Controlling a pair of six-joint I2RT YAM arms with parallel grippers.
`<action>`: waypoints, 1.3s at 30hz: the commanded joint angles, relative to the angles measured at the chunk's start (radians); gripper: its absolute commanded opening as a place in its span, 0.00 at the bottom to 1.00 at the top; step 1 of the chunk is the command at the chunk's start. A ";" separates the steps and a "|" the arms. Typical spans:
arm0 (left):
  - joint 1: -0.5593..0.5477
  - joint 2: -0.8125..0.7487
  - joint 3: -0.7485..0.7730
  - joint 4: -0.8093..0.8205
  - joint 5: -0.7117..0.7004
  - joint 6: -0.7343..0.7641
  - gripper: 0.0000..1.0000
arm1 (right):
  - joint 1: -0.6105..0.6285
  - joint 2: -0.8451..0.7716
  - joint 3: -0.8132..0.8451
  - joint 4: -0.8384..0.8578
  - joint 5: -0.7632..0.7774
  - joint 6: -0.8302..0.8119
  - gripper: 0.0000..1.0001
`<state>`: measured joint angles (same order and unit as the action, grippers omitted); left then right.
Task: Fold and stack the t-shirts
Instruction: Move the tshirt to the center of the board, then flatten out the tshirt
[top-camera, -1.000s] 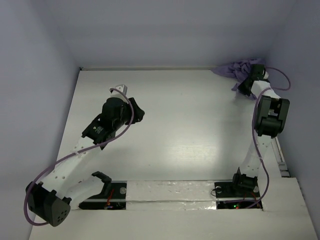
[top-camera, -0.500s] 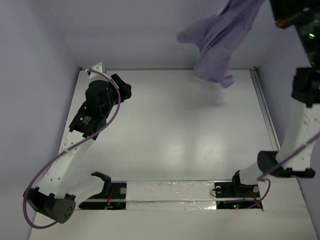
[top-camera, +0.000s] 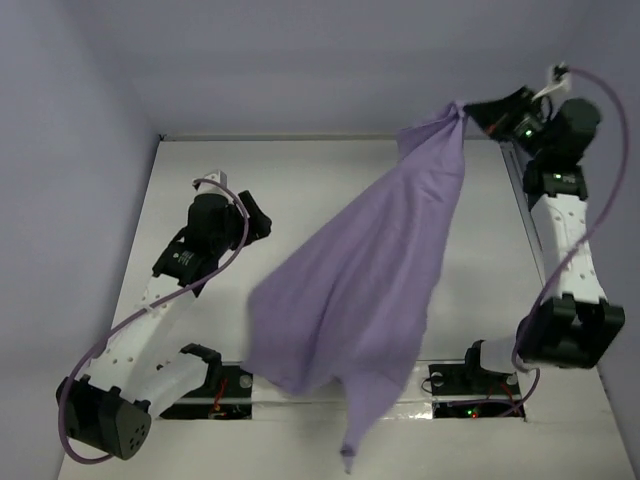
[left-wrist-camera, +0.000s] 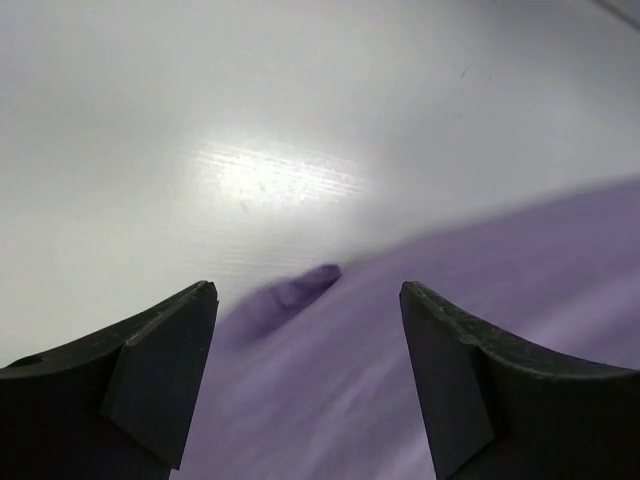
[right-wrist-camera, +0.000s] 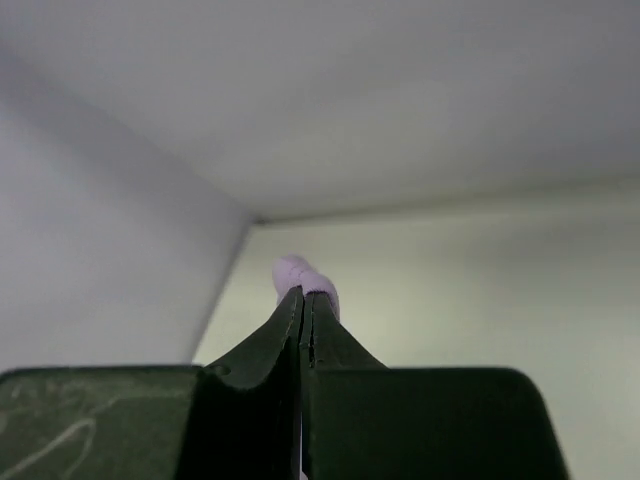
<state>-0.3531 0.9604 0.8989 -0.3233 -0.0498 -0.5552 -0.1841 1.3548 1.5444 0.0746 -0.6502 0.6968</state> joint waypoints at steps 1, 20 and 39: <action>0.002 0.003 -0.046 0.012 0.045 0.004 0.71 | -0.015 -0.013 -0.200 0.042 0.029 0.001 0.00; -0.161 0.622 -0.060 0.144 0.230 0.139 0.08 | -0.015 0.053 -0.368 0.024 0.119 -0.056 0.00; 0.243 1.146 0.781 0.037 -0.055 0.189 0.33 | 0.112 1.210 1.015 -0.254 0.210 0.019 0.26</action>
<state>-0.1120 2.0830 1.6188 -0.2325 -0.0952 -0.3824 -0.0647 2.4813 2.3215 -0.1070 -0.4522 0.6895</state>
